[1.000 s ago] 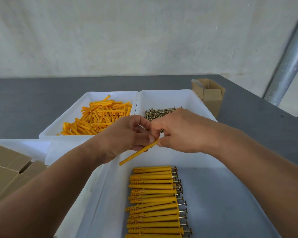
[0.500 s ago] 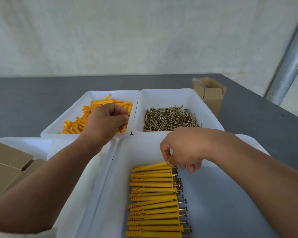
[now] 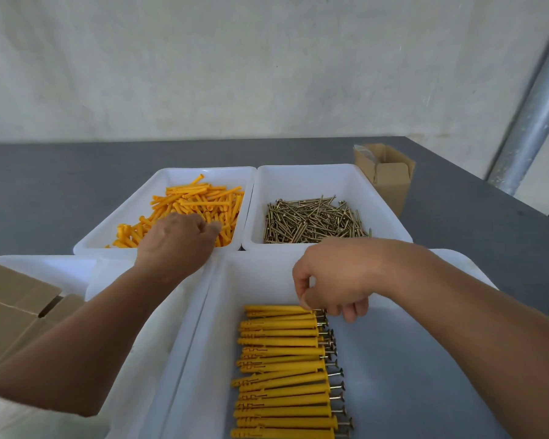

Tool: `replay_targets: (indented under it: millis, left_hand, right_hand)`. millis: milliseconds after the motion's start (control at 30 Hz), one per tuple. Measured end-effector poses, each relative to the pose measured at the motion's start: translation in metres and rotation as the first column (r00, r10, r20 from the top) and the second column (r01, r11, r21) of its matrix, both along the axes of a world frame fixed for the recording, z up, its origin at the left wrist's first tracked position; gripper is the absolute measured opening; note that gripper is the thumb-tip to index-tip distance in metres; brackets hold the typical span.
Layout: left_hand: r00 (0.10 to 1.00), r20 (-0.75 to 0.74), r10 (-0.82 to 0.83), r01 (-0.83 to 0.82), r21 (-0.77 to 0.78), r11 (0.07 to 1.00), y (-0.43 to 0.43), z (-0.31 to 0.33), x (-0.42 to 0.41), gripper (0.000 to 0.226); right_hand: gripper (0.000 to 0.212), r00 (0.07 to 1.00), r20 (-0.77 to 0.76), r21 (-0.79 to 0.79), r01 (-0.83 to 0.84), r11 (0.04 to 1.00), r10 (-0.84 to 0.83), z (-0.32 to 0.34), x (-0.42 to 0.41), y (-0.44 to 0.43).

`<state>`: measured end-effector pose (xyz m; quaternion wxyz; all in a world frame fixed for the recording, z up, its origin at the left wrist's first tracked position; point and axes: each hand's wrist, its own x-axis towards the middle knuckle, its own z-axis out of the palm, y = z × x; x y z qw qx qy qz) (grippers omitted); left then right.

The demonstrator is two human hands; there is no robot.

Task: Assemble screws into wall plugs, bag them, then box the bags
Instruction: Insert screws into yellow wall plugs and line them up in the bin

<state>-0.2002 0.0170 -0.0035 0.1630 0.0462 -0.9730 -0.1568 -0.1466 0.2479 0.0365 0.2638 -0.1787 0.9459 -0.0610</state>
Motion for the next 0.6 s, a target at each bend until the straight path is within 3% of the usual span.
replay_targets:
  millis: [100,200,300,433,600]
  left_hand:
    - [0.994,0.111,-0.004,0.009,-0.043,0.999,-0.001,-0.001,-0.003,0.046]
    - [0.975,0.220,-0.005,0.029,-0.106,0.994,0.000,-0.001,-0.004,0.054]
    - [0.954,0.298,-0.008,0.067,-0.186,0.980,0.000,0.000,-0.005,0.065]
    - [0.940,0.342,-0.014,0.096,-0.224,0.970,-0.001,0.002,-0.006,0.064]
    - [0.919,0.387,-0.079,0.168,-0.200,0.965,-0.004,0.004,-0.009,0.063]
  right_hand:
    - [0.018,0.991,-0.117,-0.176,0.044,0.983,-0.065,0.012,-0.006,0.008]
    - [0.028,0.906,-0.370,-0.306,0.089,0.948,-0.204,0.014,-0.019,0.019]
    - [0.045,0.809,-0.518,-0.275,0.151,0.949,-0.279,0.001,-0.033,0.031]
    - [0.057,0.870,-0.369,-0.157,0.290,0.944,-0.328,-0.018,-0.043,0.042]
    - [0.077,0.907,-0.240,-0.047,0.346,0.937,-0.347,-0.026,-0.054,0.041]
